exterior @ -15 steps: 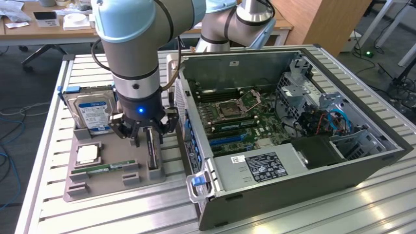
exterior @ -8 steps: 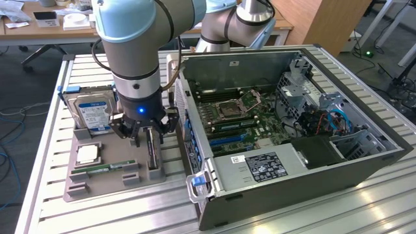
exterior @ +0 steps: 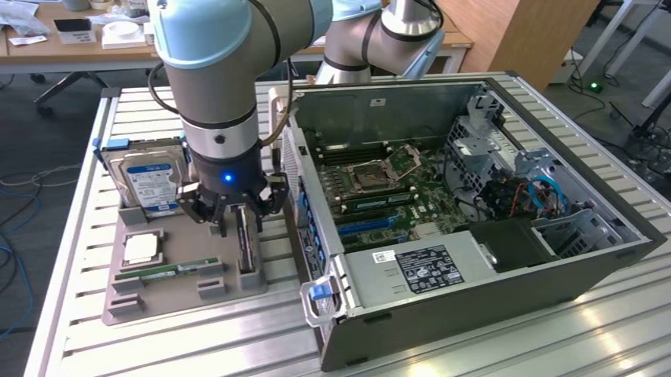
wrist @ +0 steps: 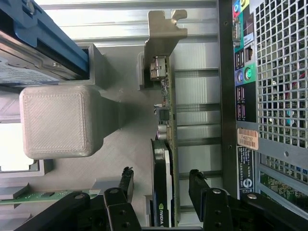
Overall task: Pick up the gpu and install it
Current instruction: 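Pick up the gpu and move the gpu toward the slot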
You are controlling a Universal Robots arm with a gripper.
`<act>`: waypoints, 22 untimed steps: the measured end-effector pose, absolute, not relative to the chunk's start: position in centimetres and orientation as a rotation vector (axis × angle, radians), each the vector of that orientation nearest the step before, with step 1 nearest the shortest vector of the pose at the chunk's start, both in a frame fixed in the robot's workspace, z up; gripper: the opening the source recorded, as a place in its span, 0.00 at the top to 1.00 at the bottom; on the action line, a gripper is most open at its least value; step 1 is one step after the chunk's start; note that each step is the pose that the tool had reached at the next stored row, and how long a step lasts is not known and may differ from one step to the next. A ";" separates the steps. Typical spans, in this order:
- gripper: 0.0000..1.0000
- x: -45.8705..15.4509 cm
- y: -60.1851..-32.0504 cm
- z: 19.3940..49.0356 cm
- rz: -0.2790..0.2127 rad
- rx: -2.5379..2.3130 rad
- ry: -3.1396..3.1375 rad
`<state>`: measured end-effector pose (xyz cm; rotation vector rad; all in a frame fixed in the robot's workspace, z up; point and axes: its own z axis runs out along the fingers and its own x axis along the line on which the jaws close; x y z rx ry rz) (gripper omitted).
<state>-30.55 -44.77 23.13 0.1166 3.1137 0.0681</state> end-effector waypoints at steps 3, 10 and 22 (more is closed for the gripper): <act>0.49 -30.6 -44.8 23.1 0.068 0.117 3.114; 0.56 -30.5 -44.8 23.1 0.068 0.117 3.114; 0.56 -30.4 -44.8 23.1 0.068 0.117 3.114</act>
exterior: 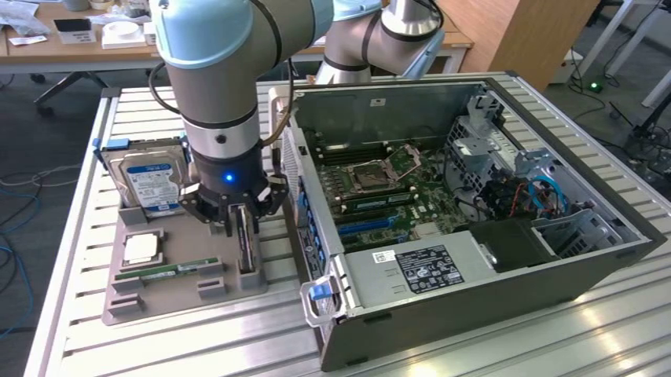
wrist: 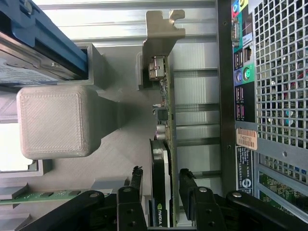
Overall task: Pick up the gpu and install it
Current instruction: 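Pick up the gpu and move the gpu toward the slot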
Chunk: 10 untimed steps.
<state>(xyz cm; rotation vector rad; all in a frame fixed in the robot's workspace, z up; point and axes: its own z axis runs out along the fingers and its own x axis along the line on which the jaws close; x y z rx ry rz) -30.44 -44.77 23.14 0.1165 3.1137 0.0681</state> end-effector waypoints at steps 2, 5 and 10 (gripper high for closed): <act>0.56 -30.4 -44.8 23.1 0.068 0.117 3.114; 0.64 -30.4 -44.8 23.1 0.068 0.117 3.114; 0.73 -30.4 -44.8 23.1 0.068 0.117 3.114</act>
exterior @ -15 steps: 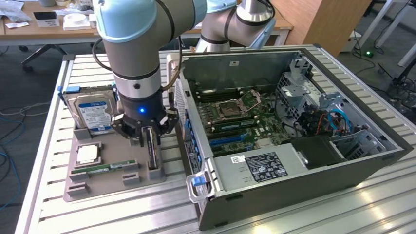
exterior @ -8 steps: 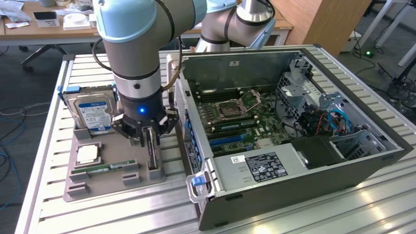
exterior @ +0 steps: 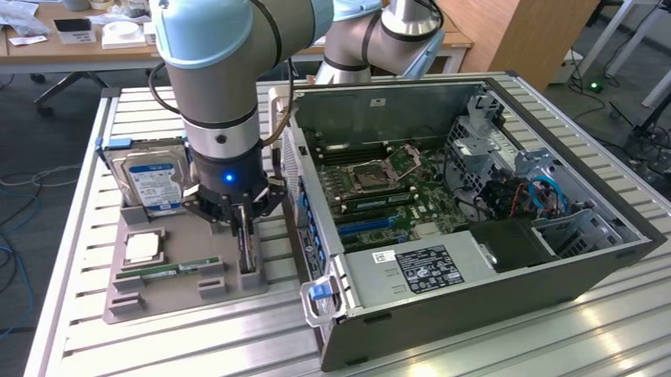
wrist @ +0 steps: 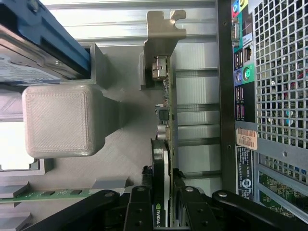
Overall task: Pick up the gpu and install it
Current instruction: 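Pick up the gpu and move the gpu toward the slot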
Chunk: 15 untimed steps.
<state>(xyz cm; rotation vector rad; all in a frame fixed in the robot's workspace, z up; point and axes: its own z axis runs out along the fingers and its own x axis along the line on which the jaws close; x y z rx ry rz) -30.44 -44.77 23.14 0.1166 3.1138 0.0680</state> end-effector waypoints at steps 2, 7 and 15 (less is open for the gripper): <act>0.73 -30.4 -44.8 23.1 0.068 0.117 3.114; 0.73 -30.4 -44.8 23.1 0.068 0.117 3.114; 0.73 -30.4 -44.8 23.6 0.068 0.117 3.114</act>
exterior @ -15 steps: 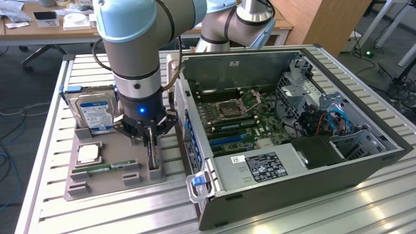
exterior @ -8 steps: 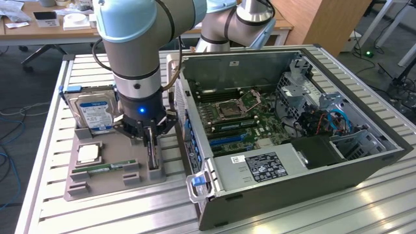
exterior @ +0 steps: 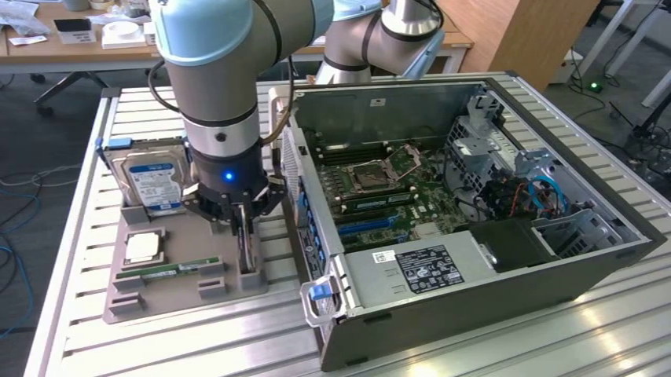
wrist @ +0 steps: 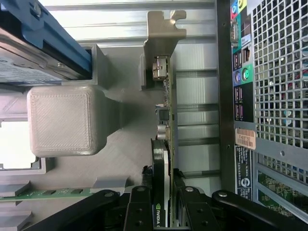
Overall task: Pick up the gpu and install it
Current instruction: 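Pick up the gpu and move the gpu toward the slot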
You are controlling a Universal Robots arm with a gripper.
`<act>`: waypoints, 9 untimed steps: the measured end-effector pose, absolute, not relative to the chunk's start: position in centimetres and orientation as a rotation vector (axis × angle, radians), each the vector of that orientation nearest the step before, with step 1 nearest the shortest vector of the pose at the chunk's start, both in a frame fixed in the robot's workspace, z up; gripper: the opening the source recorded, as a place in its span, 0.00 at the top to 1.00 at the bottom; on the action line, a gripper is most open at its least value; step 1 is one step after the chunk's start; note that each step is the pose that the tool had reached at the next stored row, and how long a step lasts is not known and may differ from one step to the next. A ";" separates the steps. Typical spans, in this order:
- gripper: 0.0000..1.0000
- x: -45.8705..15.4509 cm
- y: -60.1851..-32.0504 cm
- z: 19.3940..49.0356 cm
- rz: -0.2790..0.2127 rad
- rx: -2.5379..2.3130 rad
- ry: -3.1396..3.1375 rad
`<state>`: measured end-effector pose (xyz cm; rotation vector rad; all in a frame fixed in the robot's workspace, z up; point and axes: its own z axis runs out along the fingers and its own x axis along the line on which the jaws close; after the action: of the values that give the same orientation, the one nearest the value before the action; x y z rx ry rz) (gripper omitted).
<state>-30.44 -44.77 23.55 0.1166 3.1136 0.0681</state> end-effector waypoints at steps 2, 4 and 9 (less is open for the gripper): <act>0.73 -30.4 -44.8 23.9 0.068 0.117 3.114; 0.73 -30.4 -44.8 24.4 0.068 0.117 3.114; 0.73 -30.4 -44.8 25.8 0.068 0.117 3.114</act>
<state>-30.44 -44.77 25.83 0.1166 3.1136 0.0681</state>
